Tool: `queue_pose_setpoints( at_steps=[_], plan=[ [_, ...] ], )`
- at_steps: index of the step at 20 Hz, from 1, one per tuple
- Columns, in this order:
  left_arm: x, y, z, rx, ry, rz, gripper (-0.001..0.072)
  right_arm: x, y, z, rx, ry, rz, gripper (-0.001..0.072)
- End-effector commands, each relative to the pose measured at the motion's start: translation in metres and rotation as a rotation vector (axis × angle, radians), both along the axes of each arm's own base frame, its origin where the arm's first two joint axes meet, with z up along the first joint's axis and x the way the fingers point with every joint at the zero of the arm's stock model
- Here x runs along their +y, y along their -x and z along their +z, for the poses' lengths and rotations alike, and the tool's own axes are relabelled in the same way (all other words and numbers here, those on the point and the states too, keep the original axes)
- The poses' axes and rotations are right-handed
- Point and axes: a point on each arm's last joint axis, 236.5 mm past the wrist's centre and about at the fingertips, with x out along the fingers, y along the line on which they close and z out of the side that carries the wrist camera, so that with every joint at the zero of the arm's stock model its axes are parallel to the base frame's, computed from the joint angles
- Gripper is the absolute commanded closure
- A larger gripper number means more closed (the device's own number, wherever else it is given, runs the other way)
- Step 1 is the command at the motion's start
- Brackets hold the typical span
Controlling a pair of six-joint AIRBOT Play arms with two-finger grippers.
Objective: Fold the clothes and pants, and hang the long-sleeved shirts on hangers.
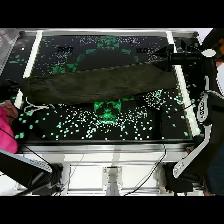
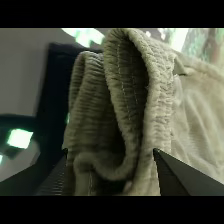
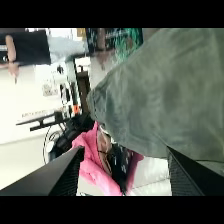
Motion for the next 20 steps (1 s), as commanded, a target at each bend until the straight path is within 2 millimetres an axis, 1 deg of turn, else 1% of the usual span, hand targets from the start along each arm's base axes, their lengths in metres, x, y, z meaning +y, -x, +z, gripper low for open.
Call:
queue_pose_setpoints(
  at_steps=[1, 3, 4, 8, 10, 12, 16, 17, 20],
  plan=[
    [0.000, -0.011, -0.024, 0.014, -0.045, -0.027, 0.0094, 0.010, 0.003, 0.002, 0.000, -0.007, 0.023, 0.0125],
    [0.001, -0.006, -0.033, 0.042, -0.057, -0.036, 0.0093, 0.013, 0.003, 0.002, 0.000, -0.007, 0.027, 0.0125],
    [-0.001, -0.004, -0.037, 0.053, -0.046, -0.044, 0.0093, 0.014, 0.003, 0.002, 0.000, -0.007, 0.029, 0.0125],
    [-0.021, 0.004, -0.052, 0.098, 0.016, -0.099, 0.0093, 0.019, 0.004, 0.002, -0.001, -0.009, 0.037, 0.0125],
    [-0.029, 0.005, -0.056, 0.111, 0.031, -0.120, 0.0093, 0.026, 0.005, 0.002, -0.001, -0.010, 0.049, 0.0126],
    [-0.033, 0.001, -0.050, 0.090, 0.049, -0.117, 0.0094, 0.031, 0.006, 0.002, -0.001, -0.009, 0.058, 0.0125],
    [-0.042, -0.012, -0.028, -0.005, 0.137, -0.110, 0.0094, 0.033, 0.007, 0.002, 0.000, -0.009, 0.064, 0.0125],
    [-0.044, -0.011, -0.024, -0.016, 0.162, -0.113, 0.0094, 0.033, 0.007, 0.002, 0.000, -0.008, 0.063, 0.0125],
    [-0.038, 0.008, -0.020, -0.012, 0.193, -0.145, 0.0093, 0.033, 0.008, 0.002, 0.001, -0.008, 0.065, 0.0125]
  ],
)
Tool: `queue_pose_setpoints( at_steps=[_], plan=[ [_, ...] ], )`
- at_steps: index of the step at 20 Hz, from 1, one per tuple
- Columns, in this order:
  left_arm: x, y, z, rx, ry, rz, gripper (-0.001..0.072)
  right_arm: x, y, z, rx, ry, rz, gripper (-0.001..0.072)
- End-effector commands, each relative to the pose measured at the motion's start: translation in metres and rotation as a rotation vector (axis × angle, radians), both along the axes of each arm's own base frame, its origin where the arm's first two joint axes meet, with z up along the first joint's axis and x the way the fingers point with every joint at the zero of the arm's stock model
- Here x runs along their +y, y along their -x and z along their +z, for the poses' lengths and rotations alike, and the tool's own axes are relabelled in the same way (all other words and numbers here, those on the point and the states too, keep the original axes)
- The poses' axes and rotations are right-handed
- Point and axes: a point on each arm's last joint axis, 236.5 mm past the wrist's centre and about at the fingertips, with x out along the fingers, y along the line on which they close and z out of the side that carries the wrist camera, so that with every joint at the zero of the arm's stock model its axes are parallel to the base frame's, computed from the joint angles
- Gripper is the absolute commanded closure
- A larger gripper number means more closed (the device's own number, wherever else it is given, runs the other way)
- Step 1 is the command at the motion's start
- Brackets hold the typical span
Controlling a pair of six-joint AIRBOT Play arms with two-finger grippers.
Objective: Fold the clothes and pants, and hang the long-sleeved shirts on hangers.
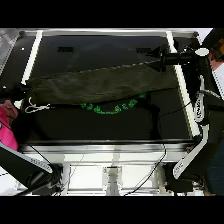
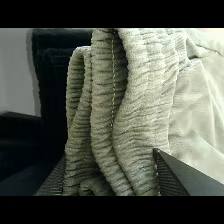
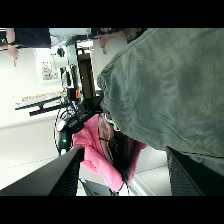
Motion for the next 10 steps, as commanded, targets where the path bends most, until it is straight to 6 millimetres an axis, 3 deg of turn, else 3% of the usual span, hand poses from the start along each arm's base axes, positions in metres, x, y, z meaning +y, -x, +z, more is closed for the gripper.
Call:
queue_pose_setpoints(
  at_steps=[1, 6, 10],
  plan=[
    [0.003, 0.016, 0.014, -0.028, 0.073, -0.024, 0.0093, 0.001, 0.001, 0.000, 0.000, 0.000, 0.003, 0.0125],
    [0.025, 0.029, 0.060, -0.196, 0.228, 0.022, 0.0066, 0.001, 0.000, 0.000, -0.001, 0.001, -0.001, 0.0124],
    [0.020, 0.049, 0.043, -0.115, 0.199, -0.043, 0.0064, 0.004, -0.004, 0.001, -0.008, -0.003, -0.011, 0.0124]
  ],
)
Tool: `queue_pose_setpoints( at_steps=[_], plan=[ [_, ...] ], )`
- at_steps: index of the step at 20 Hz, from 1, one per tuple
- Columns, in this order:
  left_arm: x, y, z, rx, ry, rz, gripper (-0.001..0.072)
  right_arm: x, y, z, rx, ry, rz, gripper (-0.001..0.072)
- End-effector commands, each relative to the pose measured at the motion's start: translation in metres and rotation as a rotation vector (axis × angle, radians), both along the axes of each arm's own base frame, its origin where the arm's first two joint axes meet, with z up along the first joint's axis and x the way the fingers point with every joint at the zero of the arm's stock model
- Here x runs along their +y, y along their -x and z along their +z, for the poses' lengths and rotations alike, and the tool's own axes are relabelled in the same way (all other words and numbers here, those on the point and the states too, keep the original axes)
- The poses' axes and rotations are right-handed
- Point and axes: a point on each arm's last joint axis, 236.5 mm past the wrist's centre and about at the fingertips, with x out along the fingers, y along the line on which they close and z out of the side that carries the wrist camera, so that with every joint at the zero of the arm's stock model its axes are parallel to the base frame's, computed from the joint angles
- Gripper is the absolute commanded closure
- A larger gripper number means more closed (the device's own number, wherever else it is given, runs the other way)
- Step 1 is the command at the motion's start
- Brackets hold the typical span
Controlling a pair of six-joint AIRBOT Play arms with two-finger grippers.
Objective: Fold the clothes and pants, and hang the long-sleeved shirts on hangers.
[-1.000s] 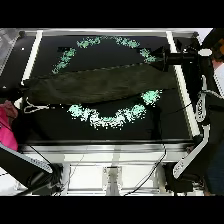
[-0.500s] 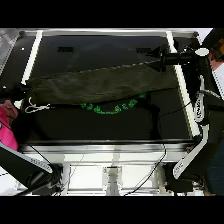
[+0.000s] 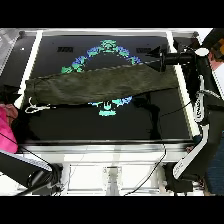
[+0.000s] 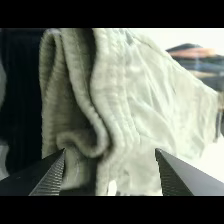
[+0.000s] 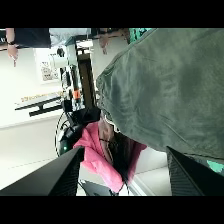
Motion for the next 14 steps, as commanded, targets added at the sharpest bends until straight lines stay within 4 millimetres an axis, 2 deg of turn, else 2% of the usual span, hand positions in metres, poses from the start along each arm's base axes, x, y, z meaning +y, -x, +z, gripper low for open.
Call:
queue_pose_setpoints(
  at_steps=[1, 6, 14],
  plan=[
    [-0.002, 0.013, -0.005, 0.007, -0.017, -0.056, 0.0064, 0.005, -0.004, 0.002, -0.009, -0.006, -0.010, 0.0124],
    [0.007, 0.009, -0.025, 0.034, -0.080, -0.031, 0.0065, 0.019, -0.001, 0.004, -0.011, -0.016, 0.013, 0.0124],
    [-0.017, 0.000, -0.047, 0.045, -0.068, -0.100, 0.0073, 0.020, 0.000, 0.004, -0.010, -0.016, 0.015, 0.0124]
  ],
)
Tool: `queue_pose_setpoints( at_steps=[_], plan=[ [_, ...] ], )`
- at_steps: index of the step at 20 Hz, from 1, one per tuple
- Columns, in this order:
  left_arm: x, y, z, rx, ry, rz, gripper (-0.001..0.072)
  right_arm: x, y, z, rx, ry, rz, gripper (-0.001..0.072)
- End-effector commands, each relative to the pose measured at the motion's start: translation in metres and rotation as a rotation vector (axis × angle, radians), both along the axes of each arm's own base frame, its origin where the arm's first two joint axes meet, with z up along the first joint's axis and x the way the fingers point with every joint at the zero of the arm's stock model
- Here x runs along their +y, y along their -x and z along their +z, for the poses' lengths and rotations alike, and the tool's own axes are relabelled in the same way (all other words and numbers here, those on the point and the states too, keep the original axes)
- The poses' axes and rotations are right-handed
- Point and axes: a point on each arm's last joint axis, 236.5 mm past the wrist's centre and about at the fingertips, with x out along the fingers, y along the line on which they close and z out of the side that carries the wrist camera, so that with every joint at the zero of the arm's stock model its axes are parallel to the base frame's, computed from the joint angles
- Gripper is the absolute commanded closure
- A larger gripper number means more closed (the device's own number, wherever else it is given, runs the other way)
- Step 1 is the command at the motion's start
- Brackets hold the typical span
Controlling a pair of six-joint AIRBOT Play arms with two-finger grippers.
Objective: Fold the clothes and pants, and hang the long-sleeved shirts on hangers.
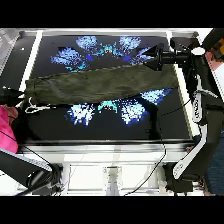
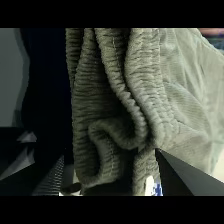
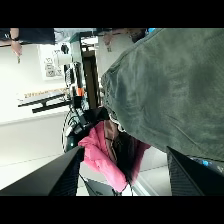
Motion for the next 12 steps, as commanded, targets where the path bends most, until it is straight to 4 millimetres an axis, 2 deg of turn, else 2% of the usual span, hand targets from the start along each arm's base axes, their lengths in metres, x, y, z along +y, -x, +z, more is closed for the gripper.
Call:
queue_pose_setpoints(
  at_steps=[1, 6, 10, 12],
  plan=[
    [-0.013, -0.005, -0.011, 0.009, 0.005, -0.033, 0.0073, 0.001, 0.000, 0.000, 0.000, 0.000, 0.002, 0.0124],
    [-0.024, -0.010, -0.009, -0.003, 0.035, -0.051, 0.0073, 0.001, 0.001, 0.000, 0.000, 0.000, 0.003, 0.0124],
    [-0.028, -0.011, -0.013, 0.006, 0.037, -0.059, 0.0074, 0.001, 0.001, 0.000, 0.000, -0.001, 0.004, 0.0124],
    [-0.036, -0.014, -0.015, 0.009, 0.040, -0.076, 0.0076, 0.004, 0.002, 0.000, 0.001, -0.001, 0.011, 0.0125]
  ],
)
